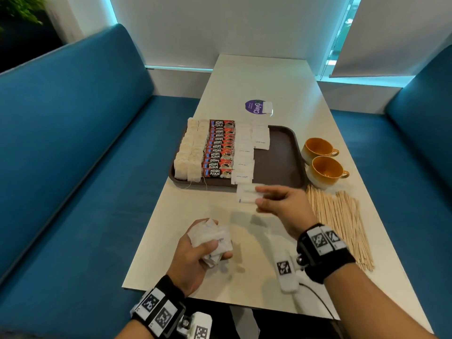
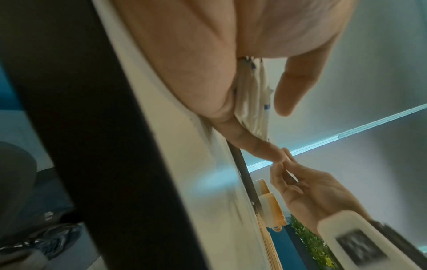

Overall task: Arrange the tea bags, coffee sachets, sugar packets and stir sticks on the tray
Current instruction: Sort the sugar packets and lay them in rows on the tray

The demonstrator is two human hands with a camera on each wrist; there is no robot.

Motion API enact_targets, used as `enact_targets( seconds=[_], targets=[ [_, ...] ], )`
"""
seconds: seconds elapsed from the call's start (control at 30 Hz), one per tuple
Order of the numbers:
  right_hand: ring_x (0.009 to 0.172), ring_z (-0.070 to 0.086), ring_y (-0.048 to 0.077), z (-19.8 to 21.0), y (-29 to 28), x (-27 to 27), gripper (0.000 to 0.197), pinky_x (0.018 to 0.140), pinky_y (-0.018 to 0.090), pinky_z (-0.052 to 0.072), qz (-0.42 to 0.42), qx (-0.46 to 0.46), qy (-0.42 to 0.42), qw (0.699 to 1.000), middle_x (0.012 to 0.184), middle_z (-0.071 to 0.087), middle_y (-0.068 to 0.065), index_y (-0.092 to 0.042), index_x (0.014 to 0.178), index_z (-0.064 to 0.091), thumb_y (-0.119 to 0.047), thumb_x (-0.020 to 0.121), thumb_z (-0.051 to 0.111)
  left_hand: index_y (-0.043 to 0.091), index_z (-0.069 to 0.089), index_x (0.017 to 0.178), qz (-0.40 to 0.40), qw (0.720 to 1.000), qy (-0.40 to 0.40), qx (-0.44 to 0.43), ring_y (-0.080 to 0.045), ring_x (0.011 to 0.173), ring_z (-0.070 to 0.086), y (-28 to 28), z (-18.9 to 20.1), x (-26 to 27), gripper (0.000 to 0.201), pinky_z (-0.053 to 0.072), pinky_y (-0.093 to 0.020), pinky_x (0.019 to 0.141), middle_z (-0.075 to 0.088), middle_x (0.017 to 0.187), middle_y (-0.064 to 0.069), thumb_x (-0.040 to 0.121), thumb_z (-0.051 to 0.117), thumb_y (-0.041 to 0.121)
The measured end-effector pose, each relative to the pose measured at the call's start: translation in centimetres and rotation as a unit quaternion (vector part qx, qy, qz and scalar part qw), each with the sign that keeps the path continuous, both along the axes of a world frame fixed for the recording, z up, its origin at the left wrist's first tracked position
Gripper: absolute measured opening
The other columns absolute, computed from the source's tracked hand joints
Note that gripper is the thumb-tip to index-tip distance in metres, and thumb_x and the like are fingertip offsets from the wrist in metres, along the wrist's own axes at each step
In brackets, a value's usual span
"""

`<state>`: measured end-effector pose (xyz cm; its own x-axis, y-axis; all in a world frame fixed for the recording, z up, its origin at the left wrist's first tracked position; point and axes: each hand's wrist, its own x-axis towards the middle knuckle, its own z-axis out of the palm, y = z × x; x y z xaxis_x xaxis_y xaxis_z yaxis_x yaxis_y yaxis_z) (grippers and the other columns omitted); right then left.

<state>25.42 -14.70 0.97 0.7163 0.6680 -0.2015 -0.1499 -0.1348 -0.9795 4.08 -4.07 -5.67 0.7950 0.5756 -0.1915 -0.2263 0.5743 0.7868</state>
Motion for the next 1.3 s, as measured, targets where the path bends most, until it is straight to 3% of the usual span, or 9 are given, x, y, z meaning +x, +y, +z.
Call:
enact_targets(
  seconds=[0.13,0.33,0.6,0.73,0.8,0.87,1.0,1.2,1.3],
  targets=[
    [0.089,0.076,0.027,1.3,2.9,6.1,0.026,0.081,0.031,0.063,-0.052,-0.008,-0.038,0.998,0.103,0.073,0.014,-0.014,0.100,0.079,0.003,0.081,0.080,0.000,0.057,0.120,-0.010,1.000,0.011,0.001,-0.043,0.095,0.065,0.2,-0.8,0.1,0.065,0.058,-0.052,0.074,0.059,0.108,-0.025,0.059,0.078,0.006],
    [0.092,0.075,0.024,1.0,8.1,13.7,0.021,0.082,0.033,0.063,-0.100,-0.058,-0.074,0.991,0.102,0.074,0.008,-0.015,0.096,0.077,0.003,0.085,0.077,0.001,0.058,0.119,-0.014,1.000,0.022,0.011,-0.043,0.090,0.063,0.5,-1.4,0.2,0.059,0.057,-0.054,0.075,0.059,0.108,-0.026,0.065,0.082,0.006],
    [0.093,0.074,0.023,-2.0,12.8,19.3,0.020,0.086,0.037,0.062,-0.047,-0.187,-0.138,0.971,0.093,0.074,-0.002,-0.023,0.096,0.079,-0.006,0.084,0.080,0.002,0.066,0.108,-0.005,0.998,0.049,0.039,-0.042,0.076,0.064,0.5,-1.0,0.4,0.052,0.057,-0.050,0.066,0.060,0.094,-0.023,0.060,0.084,0.010],
    [0.080,0.068,0.017,-2.5,14.2,20.4,0.019,0.081,0.027,0.060,-0.013,-0.236,-0.175,0.956,0.100,0.075,0.006,-0.020,0.098,0.080,-0.006,0.084,0.081,0.000,0.065,0.108,0.002,0.996,0.070,0.051,-0.039,0.071,0.070,0.6,-0.6,0.4,0.055,0.059,-0.043,0.062,0.067,0.089,-0.017,0.058,0.084,0.012],
    [0.077,0.064,0.014,-2.7,14.6,20.9,0.018,0.084,0.029,0.059,0.000,-0.267,-0.199,0.943,0.103,0.075,0.004,-0.022,0.096,0.081,-0.010,0.084,0.082,-0.001,0.063,0.109,-0.004,0.997,0.071,0.040,-0.044,0.070,0.069,0.7,-0.7,0.4,0.054,0.059,-0.050,0.065,0.065,0.089,-0.021,0.061,0.084,0.011],
    [0.082,0.064,0.014,-2.8,14.9,21.1,0.016,0.090,0.033,0.059,0.009,-0.287,-0.214,0.934,0.105,0.074,0.003,-0.023,0.094,0.081,-0.012,0.083,0.083,0.004,0.066,0.106,-0.008,0.997,0.069,0.035,-0.047,0.070,0.068,0.7,-0.8,0.3,0.048,0.058,-0.056,0.068,0.064,0.089,-0.023,0.063,0.084,0.010],
    [0.095,0.063,0.015,-2.4,14.9,20.7,0.016,0.087,0.029,0.054,0.013,-0.296,-0.232,0.926,0.108,0.067,-0.001,-0.022,0.098,0.080,-0.014,0.084,0.083,-0.005,0.060,0.112,-0.003,0.996,0.077,0.055,-0.043,0.068,0.069,0.6,-0.8,0.4,0.061,0.059,-0.045,0.061,0.066,0.086,-0.020,0.058,0.084,0.013],
    [0.079,0.063,0.014,-0.4,12.9,18.5,0.010,0.089,0.038,0.060,-0.036,-0.242,-0.225,0.943,0.093,0.071,-0.002,-0.026,0.092,0.075,-0.017,0.088,0.078,0.002,0.062,0.114,-0.001,0.997,0.066,0.035,-0.044,0.083,0.067,0.6,-1.0,0.4,0.060,0.057,-0.059,0.072,0.062,0.100,-0.022,0.060,0.087,0.007],
    [0.068,0.059,0.013,1.9,10.2,14.3,0.009,0.075,0.034,0.058,-0.024,-0.165,-0.167,0.972,0.090,0.071,0.002,-0.021,0.096,0.075,-0.015,0.090,0.075,0.010,0.065,0.112,-0.001,0.995,0.083,0.050,-0.044,0.095,0.069,0.4,-0.6,0.2,0.057,0.059,-0.060,0.072,0.064,0.105,-0.020,0.061,0.089,0.011]
  ],
)
